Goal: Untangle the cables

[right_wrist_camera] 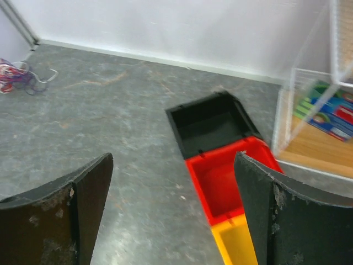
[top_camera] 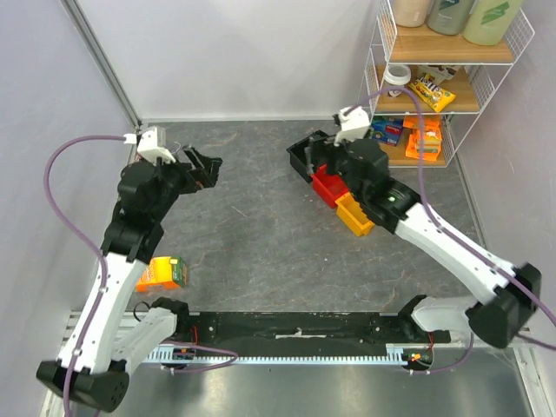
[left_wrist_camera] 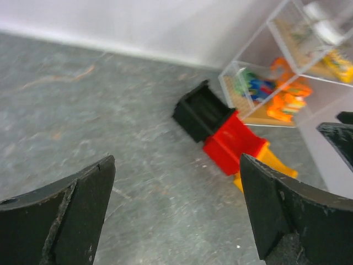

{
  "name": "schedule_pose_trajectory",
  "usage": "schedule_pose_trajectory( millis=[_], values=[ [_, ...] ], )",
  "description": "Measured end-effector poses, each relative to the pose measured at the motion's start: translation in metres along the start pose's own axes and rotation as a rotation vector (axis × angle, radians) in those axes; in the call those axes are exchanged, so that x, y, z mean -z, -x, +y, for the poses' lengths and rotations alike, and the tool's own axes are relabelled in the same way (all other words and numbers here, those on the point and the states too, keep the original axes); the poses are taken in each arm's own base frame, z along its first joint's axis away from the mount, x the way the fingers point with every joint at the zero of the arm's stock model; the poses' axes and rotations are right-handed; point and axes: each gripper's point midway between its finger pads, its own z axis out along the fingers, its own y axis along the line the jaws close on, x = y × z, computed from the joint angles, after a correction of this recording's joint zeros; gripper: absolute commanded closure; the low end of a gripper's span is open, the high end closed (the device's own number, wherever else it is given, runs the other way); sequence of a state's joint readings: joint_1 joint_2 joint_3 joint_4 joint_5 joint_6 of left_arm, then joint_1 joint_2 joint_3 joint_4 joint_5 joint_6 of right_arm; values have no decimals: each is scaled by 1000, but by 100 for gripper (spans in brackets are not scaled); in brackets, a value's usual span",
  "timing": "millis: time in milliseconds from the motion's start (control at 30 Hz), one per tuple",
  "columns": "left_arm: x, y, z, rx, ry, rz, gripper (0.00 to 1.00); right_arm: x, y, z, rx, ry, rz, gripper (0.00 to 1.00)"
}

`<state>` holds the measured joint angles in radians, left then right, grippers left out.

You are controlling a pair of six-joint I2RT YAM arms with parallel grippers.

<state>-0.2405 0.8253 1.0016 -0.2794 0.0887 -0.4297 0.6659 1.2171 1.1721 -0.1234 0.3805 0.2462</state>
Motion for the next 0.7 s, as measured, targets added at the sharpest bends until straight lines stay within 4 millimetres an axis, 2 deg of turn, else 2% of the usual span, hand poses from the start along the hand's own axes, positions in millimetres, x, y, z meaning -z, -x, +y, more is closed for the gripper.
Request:
schedule_pose_trajectory(
  millis=[100,200,267,367,400,467,500,533,600,700],
  values=[
    [-14,-11,24,21,122,50,1,-24,-4,37,2,73,-21,2],
    [-21,-29,66,87,298,97,1,-38,-14,81,6,179,-43,2],
    [-22,-32,92,134,389,93,1,-45,-27,108,17,238,-40,2],
    [-23,-33,128,216,496,70,1,-59,-66,150,44,336,-3,2],
    [-23,-34,140,249,527,55,1,-60,-70,154,46,346,2,2],
    [-20,-39,172,338,603,12,1,-65,-93,171,61,392,32,2],
    [-22,-45,178,386,601,-4,1,-66,-101,177,69,406,41,2],
    [-16,-44,204,457,646,-62,1,-67,-111,185,81,424,52,2],
    [-12,-53,241,575,693,-141,1,-65,-124,197,99,458,66,2],
    [-20,-71,281,698,747,-175,2,-58,-131,211,118,507,60,2]
  ],
)
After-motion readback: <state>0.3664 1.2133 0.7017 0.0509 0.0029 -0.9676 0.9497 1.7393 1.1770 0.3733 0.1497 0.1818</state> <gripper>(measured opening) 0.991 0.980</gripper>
